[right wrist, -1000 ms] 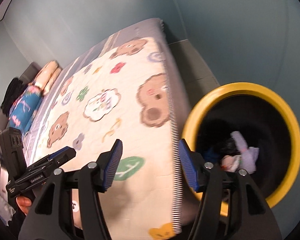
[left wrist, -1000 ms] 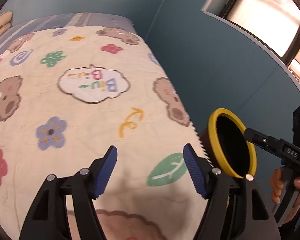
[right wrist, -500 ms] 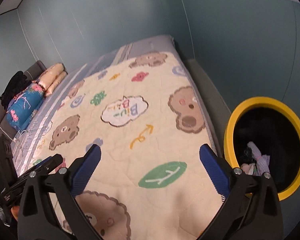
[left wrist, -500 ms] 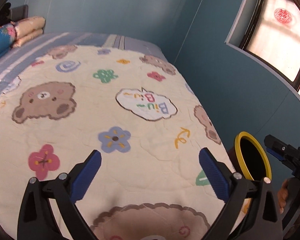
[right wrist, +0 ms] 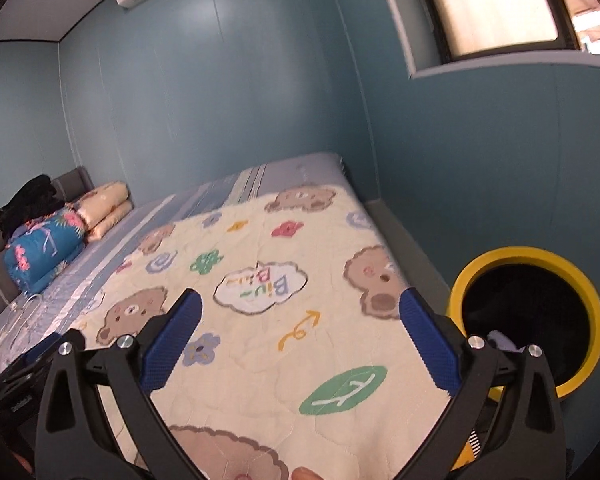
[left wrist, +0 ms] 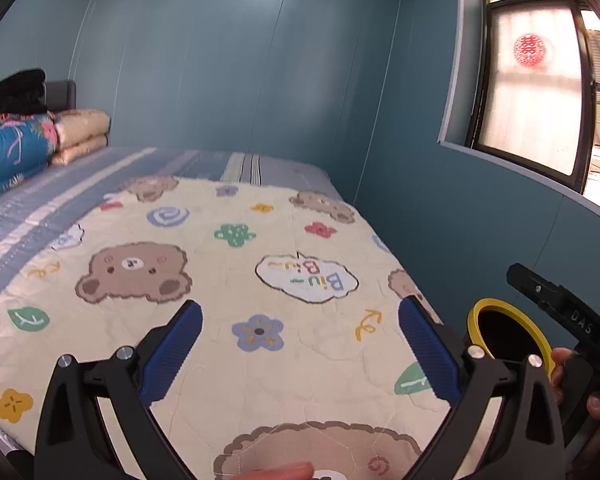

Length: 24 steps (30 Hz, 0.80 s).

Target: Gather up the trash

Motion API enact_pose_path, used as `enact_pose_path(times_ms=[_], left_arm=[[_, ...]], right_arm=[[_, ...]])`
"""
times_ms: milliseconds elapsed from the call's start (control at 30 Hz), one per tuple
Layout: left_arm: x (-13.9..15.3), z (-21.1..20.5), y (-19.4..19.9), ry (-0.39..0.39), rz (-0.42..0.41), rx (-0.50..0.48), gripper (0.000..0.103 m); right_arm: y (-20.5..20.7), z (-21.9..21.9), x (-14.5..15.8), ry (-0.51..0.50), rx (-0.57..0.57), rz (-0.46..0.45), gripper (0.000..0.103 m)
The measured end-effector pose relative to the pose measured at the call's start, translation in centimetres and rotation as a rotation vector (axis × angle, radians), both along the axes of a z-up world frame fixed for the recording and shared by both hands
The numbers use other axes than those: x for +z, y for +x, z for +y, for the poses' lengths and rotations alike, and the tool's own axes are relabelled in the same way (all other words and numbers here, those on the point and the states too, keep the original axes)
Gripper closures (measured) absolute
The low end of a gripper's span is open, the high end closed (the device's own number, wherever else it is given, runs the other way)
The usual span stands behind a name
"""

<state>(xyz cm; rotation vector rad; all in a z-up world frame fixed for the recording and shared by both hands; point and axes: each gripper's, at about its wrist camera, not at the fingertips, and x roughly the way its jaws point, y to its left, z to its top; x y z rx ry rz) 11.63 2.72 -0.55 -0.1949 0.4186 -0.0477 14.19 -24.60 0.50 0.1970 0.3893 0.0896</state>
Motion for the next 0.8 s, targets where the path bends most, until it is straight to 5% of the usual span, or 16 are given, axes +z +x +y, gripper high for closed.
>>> enact_pose_path(times_ms=[300,800], left_arm=[[1.2,-1.1,-3.3,0.033,-0.121,0.022,0.008],[2.1,-2.1,-5.1,0.05,-0.176,0.011,0.008]], right_arm=[[-3.4,0.8,0.3,-0.091,-0.103,-0.164,0.008],[-4.0,0.9,-0.3,-0.114,-0.102,-0.182,0.008]])
